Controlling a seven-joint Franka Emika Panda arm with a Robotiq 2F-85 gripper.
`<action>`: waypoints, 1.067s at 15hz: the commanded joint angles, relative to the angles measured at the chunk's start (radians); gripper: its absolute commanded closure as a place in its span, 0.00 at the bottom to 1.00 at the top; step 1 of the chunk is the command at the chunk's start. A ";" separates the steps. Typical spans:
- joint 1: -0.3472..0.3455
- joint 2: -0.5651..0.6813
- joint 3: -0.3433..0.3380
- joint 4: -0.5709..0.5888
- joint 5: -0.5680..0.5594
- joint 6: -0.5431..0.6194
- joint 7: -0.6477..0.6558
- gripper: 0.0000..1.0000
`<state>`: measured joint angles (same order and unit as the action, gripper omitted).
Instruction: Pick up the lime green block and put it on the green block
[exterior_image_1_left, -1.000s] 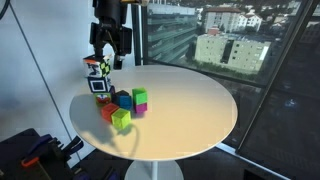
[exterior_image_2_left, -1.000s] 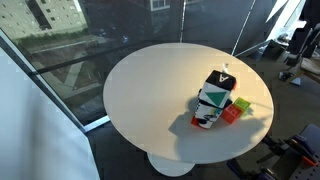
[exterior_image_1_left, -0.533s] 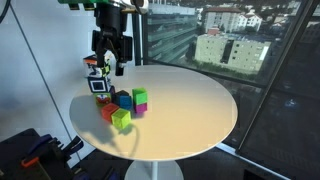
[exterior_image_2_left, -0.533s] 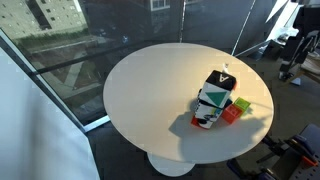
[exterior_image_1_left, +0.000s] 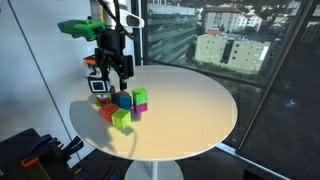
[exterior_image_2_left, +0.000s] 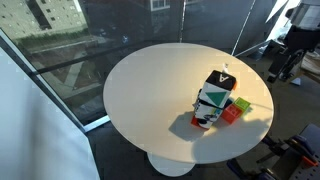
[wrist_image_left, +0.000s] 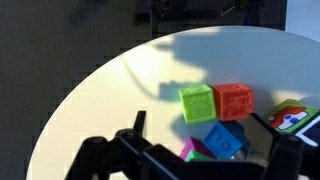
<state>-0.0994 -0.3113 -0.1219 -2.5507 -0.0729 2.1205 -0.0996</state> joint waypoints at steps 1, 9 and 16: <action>-0.007 -0.032 0.000 -0.080 -0.001 0.106 0.006 0.00; -0.030 0.024 0.009 -0.174 -0.032 0.310 0.040 0.00; -0.034 0.134 0.027 -0.185 -0.084 0.456 0.106 0.00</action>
<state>-0.1179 -0.2209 -0.1170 -2.7399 -0.1133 2.5233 -0.0398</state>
